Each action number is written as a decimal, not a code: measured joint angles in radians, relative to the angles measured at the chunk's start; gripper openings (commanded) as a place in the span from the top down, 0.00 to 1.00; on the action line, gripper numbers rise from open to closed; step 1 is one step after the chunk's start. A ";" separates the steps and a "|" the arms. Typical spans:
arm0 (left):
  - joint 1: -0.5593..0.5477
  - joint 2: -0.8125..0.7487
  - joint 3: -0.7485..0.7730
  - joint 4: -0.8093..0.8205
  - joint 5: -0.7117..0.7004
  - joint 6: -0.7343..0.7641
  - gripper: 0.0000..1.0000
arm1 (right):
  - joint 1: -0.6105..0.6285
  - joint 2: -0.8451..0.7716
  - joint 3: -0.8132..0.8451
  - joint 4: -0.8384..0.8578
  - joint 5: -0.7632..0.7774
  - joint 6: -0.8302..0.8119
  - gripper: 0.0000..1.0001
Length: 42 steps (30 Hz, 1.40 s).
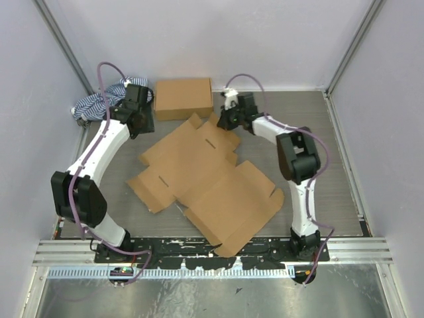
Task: Fold the paper box
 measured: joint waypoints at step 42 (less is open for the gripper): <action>-0.045 0.182 -0.010 0.246 0.539 -0.070 0.68 | -0.167 -0.367 -0.959 1.524 -0.244 0.531 0.96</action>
